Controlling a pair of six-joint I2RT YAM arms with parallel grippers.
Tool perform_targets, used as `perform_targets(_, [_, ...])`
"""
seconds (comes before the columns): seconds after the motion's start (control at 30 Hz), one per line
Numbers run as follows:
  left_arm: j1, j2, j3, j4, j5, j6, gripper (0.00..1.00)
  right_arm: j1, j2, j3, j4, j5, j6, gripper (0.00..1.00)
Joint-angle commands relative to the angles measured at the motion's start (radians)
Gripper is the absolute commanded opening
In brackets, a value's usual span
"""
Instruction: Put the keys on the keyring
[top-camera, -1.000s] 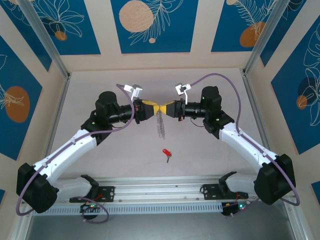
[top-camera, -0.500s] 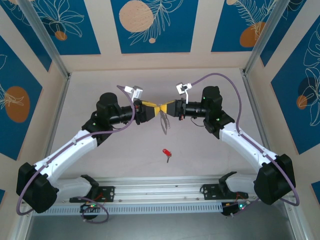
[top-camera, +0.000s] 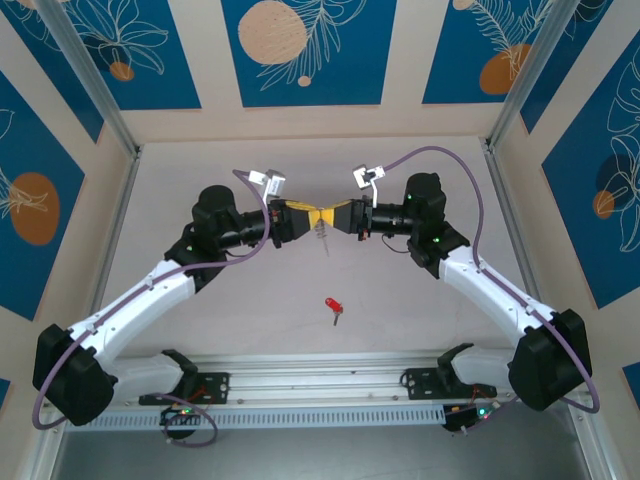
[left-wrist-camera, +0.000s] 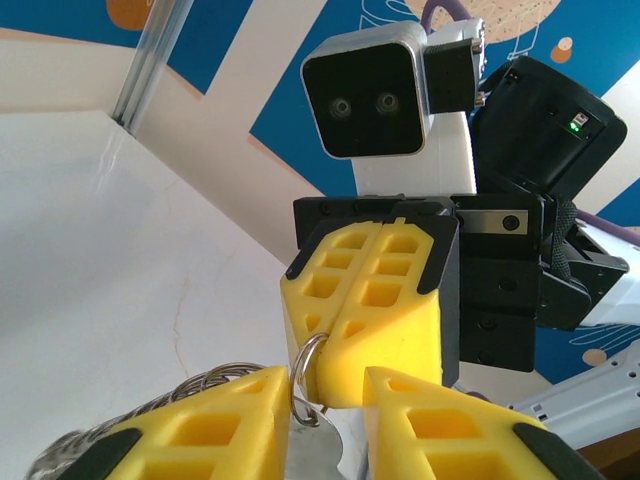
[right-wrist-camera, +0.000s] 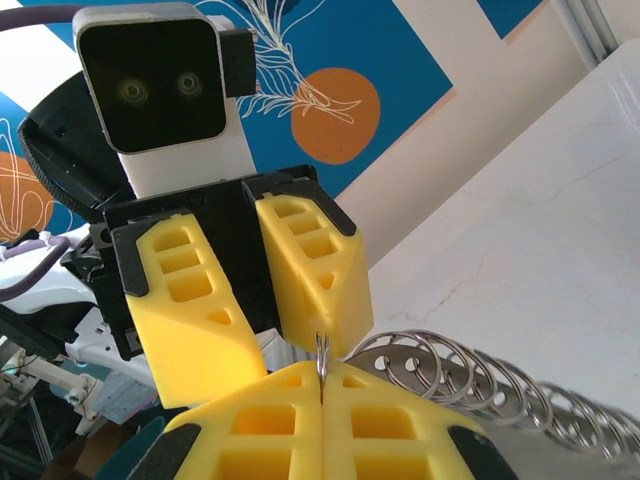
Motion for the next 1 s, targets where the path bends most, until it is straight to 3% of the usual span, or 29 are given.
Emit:
perform_targets(0.0, [-0.017,0.008,-0.008,0.046,0.013,-0.001,0.27,-0.005,-0.021,-0.011,0.025,-0.008,0.018,0.00])
perform_targets(0.1, [-0.017,0.010,-0.011,0.045,0.003,-0.001,0.37,-0.005,-0.022,-0.011,0.028,-0.010,0.020,0.00])
perform_targets(0.23, [-0.020,0.016,-0.011,0.057,0.005,-0.007,0.35,-0.007,-0.021,-0.012,0.026,-0.011,0.020,0.00])
perform_targets(0.57, [-0.027,0.021,-0.001,0.070,0.009,-0.006,0.14,-0.007,-0.013,-0.010,0.030,-0.010,0.028,0.00])
perform_targets(0.67, [-0.027,0.025,0.011,0.045,-0.004,0.007,0.02,-0.009,-0.010,0.004,0.011,-0.007,0.028,0.00])
perform_targets(0.73, [-0.027,0.031,0.027,0.008,-0.018,0.028,0.00,-0.017,-0.009,0.018,-0.013,-0.004,0.029,0.00])
perform_targets(0.9, [-0.027,0.048,0.082,-0.086,-0.019,0.094,0.00,-0.093,-0.049,0.040,-0.087,0.003,0.061,0.33])
perform_targets(0.97, [-0.026,0.053,0.103,-0.116,-0.012,0.125,0.00,-0.134,-0.078,0.037,-0.126,0.008,0.067,0.39])
